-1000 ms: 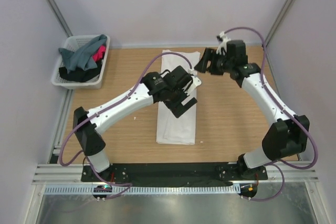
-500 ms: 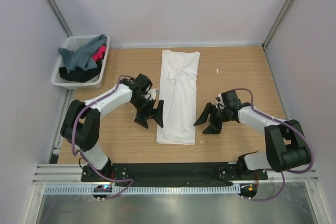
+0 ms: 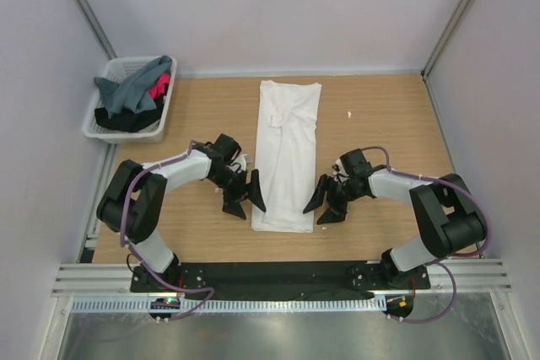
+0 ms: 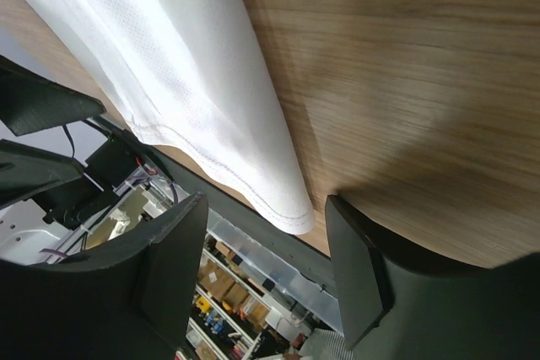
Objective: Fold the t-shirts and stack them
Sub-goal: Fold the tshirt
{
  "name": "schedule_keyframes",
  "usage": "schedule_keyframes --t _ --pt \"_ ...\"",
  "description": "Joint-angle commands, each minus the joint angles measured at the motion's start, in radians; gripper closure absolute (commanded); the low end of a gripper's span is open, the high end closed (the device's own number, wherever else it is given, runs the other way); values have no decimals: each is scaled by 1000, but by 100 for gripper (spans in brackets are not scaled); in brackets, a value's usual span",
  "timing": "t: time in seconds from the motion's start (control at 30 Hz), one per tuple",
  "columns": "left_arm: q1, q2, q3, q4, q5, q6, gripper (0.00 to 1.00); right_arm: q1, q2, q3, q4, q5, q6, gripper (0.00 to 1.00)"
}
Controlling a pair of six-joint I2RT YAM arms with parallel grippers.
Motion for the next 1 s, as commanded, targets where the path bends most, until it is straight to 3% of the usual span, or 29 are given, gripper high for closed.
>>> schedule_keyframes --t 0.0,0.47,0.83,0.97 --pt "8 -11 -12 50 -49 -47 26 28 13 13 33 17 20 36" --pt "-55 40 -67 119 -126 -90 30 120 22 -35 85 6 62 46" --pt "-95 70 -44 136 -137 -107 56 131 30 -52 102 4 53 54" --pt "-100 61 -47 142 -130 -107 63 140 38 -50 120 -2 54 61"
